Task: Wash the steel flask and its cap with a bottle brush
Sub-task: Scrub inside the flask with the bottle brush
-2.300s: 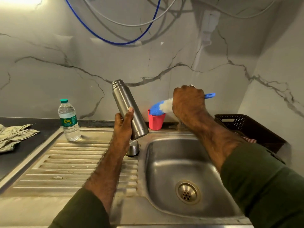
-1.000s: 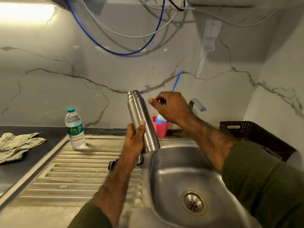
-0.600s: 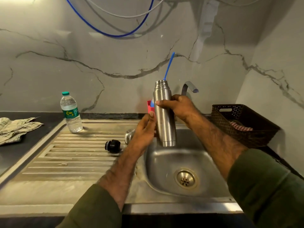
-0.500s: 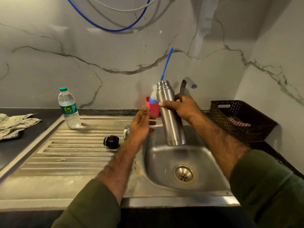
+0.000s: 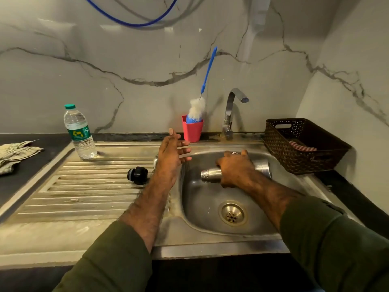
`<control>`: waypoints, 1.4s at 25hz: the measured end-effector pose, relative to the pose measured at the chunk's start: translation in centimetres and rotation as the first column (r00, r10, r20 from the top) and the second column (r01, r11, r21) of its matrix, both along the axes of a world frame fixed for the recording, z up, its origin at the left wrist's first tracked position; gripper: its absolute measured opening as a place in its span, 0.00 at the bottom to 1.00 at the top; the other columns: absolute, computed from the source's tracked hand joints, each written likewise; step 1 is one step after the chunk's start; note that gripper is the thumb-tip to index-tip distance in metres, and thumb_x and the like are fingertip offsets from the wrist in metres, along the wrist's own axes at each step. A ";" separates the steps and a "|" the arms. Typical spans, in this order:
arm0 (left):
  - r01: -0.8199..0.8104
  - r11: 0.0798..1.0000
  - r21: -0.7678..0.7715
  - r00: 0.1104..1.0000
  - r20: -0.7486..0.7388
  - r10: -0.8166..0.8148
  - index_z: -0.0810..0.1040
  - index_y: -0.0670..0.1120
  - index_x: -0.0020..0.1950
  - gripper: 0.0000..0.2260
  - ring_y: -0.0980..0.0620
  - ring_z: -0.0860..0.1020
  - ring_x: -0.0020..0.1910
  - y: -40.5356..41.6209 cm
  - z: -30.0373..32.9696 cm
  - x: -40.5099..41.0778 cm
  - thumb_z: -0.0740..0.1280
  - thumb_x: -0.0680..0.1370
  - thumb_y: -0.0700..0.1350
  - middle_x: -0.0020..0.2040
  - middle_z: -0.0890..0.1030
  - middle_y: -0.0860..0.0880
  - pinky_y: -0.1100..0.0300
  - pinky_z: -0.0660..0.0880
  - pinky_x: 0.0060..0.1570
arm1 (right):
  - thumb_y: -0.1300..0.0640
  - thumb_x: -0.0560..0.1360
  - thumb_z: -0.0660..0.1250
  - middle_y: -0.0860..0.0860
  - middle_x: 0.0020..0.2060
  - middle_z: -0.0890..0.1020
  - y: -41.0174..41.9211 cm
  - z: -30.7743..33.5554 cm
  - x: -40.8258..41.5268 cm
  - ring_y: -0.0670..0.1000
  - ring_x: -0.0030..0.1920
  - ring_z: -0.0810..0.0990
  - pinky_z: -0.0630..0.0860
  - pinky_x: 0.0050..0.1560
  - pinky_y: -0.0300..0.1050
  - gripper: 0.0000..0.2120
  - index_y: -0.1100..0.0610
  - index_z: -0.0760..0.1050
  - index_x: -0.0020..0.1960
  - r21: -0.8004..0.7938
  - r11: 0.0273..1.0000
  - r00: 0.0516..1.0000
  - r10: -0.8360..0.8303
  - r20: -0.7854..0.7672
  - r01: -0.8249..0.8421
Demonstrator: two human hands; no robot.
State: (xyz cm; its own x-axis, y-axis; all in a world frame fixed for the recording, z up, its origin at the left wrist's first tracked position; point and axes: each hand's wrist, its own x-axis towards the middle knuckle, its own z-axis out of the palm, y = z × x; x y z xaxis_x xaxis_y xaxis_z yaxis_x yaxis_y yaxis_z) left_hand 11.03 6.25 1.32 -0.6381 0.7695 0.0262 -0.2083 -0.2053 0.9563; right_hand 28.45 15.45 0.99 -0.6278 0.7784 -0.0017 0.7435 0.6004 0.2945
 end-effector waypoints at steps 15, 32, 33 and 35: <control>-0.038 0.999 0.005 0.993 0.108 0.037 0.80 0.45 0.62 0.27 0.47 0.86 0.48 0.0 0.5 -0.9 0.59 0.84 0.67 0.50 0.88 0.46 0.49 0.84 0.49 | 0.44 0.69 0.79 0.59 0.61 0.81 -1.7 3.5 -3.2 0.62 0.62 0.79 0.61 0.73 0.71 0.29 0.55 0.78 0.65 0.259 0.937 0.887 0.097 0.451 -0.234; 0.045 0.998 -0.040 0.999 0.007 -0.045 0.84 0.44 0.60 0.11 0.44 0.85 0.58 -0.4 -0.1 -2.3 0.72 0.81 0.48 0.57 0.87 0.45 0.52 0.80 0.50 | 0.42 0.65 0.80 0.45 0.54 0.83 -0.9 7.6 -2.5 0.53 0.59 0.79 0.56 0.72 0.67 0.25 0.43 0.80 0.60 -0.033 0.990 0.988 0.140 0.065 -0.138; 0.089 0.993 -0.072 0.995 -0.039 -0.092 0.85 0.44 0.59 0.10 0.43 0.84 0.60 -0.2 -0.3 -2.4 0.73 0.80 0.46 0.57 0.87 0.45 0.52 0.80 0.50 | 0.43 0.64 0.81 0.44 0.55 0.83 -0.8 8.6 -2.5 0.52 0.61 0.78 0.58 0.72 0.68 0.29 0.42 0.79 0.63 -0.064 0.989 0.990 0.138 0.041 -0.135; 0.186 0.975 -0.118 0.975 -0.096 -0.198 0.86 0.44 0.59 0.13 0.40 0.84 0.61 -0.2 -0.8 -2.2 0.76 0.77 0.47 0.56 0.88 0.44 0.48 0.82 0.55 | 0.43 0.62 0.82 0.43 0.58 0.82 -0.8 9.9 -2.5 0.51 0.61 0.77 0.59 0.73 0.68 0.34 0.41 0.77 0.66 -0.099 0.985 0.989 0.143 -0.024 -0.144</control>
State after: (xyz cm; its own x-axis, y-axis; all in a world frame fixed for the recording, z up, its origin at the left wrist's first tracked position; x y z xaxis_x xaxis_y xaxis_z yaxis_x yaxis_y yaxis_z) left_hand 8.81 6.08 0.57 -0.4762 0.8794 -0.0035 -0.1291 -0.0659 0.9894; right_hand 25.96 14.66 10.90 -0.7336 0.6766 -0.0634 0.6518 0.7270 0.2157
